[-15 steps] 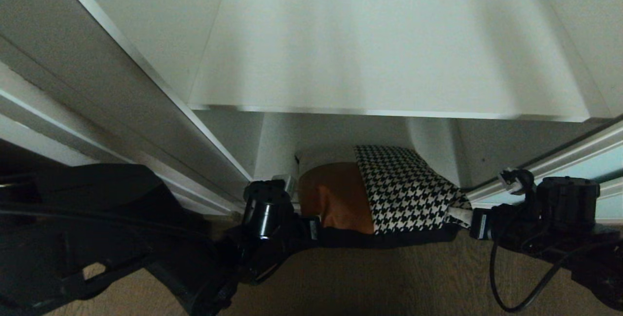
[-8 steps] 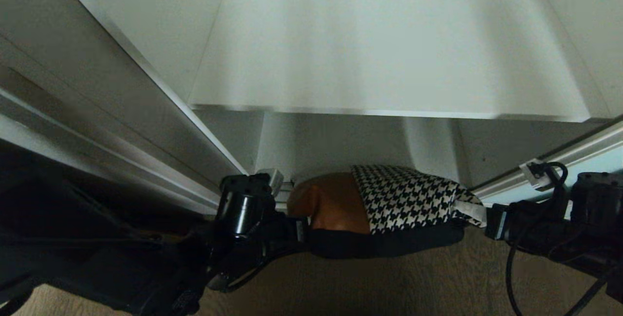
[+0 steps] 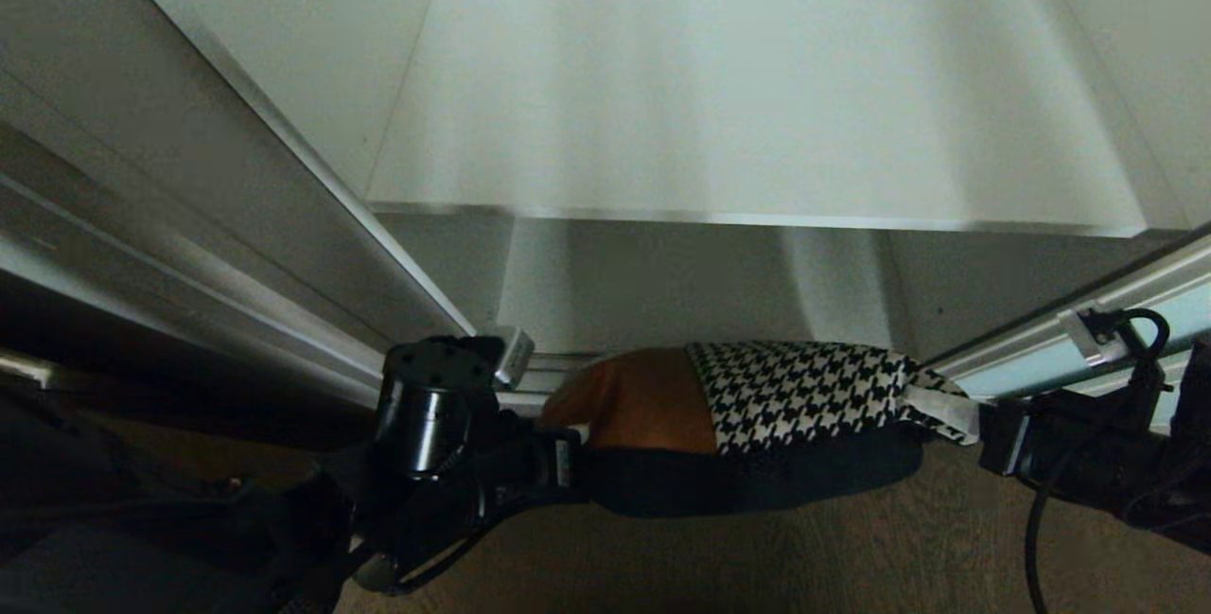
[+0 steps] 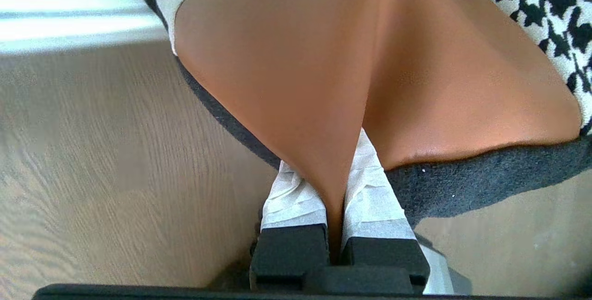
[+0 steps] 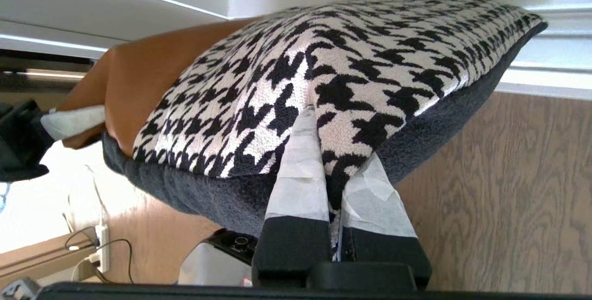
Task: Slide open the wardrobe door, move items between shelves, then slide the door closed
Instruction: Place the pillow on the higher shelf
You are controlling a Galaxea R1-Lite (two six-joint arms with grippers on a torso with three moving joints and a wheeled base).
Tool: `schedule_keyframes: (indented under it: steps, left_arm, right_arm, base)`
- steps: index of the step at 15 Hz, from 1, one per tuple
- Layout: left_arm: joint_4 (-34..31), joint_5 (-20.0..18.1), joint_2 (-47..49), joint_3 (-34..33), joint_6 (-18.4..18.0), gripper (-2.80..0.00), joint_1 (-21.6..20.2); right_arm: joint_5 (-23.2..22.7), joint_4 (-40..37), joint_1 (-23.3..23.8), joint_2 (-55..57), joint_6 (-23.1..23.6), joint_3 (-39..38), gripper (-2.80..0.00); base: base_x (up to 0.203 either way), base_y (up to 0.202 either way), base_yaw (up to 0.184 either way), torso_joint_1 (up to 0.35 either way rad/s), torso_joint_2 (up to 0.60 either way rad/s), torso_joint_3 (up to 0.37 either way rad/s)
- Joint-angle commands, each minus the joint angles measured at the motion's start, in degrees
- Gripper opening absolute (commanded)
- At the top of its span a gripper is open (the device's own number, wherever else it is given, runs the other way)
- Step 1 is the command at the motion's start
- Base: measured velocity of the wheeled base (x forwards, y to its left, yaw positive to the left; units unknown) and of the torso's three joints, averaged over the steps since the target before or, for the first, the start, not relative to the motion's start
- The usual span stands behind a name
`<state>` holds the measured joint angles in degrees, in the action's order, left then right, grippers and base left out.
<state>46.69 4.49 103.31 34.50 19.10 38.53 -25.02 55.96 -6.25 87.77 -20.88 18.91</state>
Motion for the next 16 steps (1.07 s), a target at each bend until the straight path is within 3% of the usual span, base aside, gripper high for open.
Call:
schedule_keyframes:
  steps: [1,8,16]
  left_arm:
    - [0.25,0.08,-1.86,-0.08,-0.38,-2.80,0.05]
    - [0.85,-0.02,-3.15,-2.09,-0.38,-2.80,1.48]
    - [0.94,0.09,-1.45,-1.89,-0.99,-2.80,1.81]
  right_arm:
    - [-1.80,-0.19,-0.04,-2.66,-0.13,-1.60,-2.80]
    - [-4.23,-16.05,-3.05,-11.18,-0.07,-1.34,-2.80]
    - [-6.55,-16.41,-7.63,-12.26,-2.42,-4.08,-2.80]
  base:
    - [0.000,0.000,0.000,0.000,0.00,0.000]
    - [0.000,0.000,0.000,0.000,0.00,0.000]
    - [0.000,0.000,0.000,0.000,0.00,0.000]
